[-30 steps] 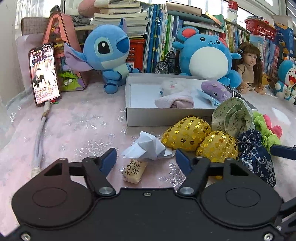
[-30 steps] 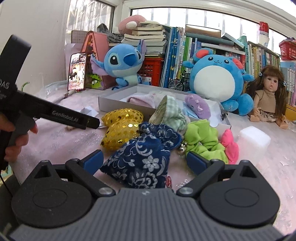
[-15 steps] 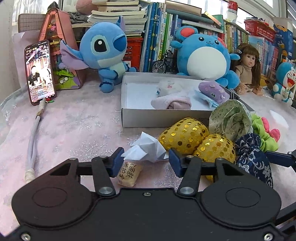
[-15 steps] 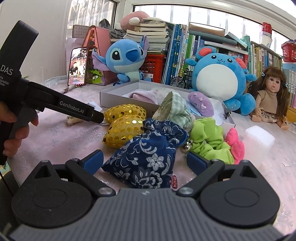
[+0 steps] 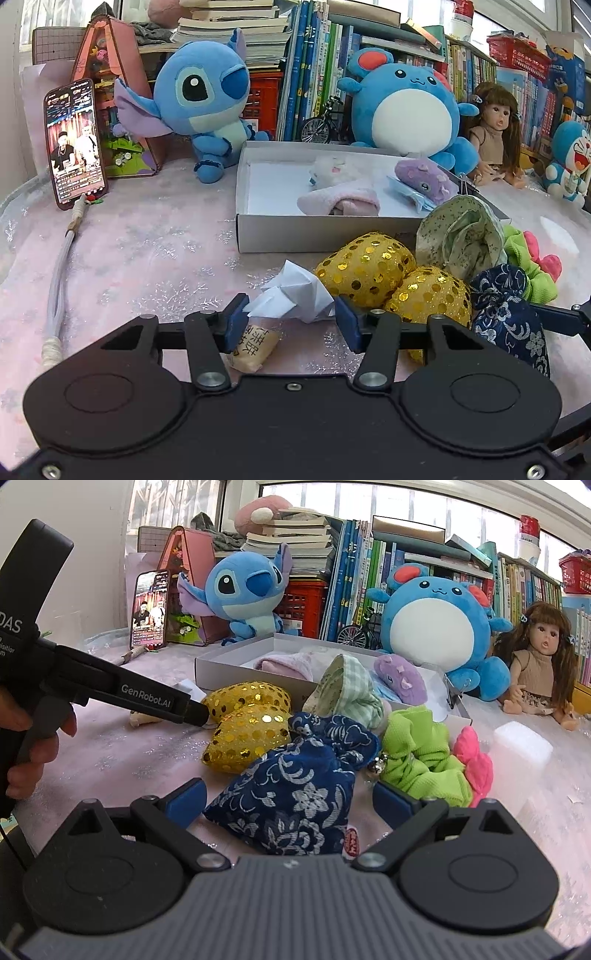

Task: Organize soft objects
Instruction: 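Grasp the crumpled white paper with the left tool while the right tool grasps the blue floral pouch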

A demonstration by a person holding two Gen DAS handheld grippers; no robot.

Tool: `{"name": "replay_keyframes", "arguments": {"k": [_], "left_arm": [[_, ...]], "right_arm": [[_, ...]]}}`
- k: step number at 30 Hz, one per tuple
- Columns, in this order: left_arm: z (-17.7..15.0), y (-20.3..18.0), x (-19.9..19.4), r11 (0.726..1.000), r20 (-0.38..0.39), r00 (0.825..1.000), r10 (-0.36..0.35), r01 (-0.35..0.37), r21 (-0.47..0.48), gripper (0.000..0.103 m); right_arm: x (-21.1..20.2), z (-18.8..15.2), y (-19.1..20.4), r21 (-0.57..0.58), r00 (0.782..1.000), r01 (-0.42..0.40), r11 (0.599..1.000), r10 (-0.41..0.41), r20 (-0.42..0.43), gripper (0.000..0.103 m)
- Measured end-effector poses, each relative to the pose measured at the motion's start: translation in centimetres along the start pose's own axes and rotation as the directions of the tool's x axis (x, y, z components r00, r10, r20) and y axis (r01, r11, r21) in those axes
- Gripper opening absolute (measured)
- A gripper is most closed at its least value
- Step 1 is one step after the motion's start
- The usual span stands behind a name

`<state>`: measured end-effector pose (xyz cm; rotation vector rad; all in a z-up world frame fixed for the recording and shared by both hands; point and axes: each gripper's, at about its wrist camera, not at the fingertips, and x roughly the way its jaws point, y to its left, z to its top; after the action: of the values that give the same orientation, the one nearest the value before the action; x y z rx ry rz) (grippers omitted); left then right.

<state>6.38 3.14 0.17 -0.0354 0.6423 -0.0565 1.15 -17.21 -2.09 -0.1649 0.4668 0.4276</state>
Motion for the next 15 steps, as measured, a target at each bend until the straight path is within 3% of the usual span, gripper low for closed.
{"name": "replay_keyframes", "arguments": {"k": [15], "left_arm": [[0.21,-0.23,0.39,1.0,0.002,1.0,-0.013,0.013,-0.023,0.045]], "right_arm": [[0.32,-0.02,0.08,0.018,0.999,-0.037,0.999,0.038,-0.023,0.092]]}}
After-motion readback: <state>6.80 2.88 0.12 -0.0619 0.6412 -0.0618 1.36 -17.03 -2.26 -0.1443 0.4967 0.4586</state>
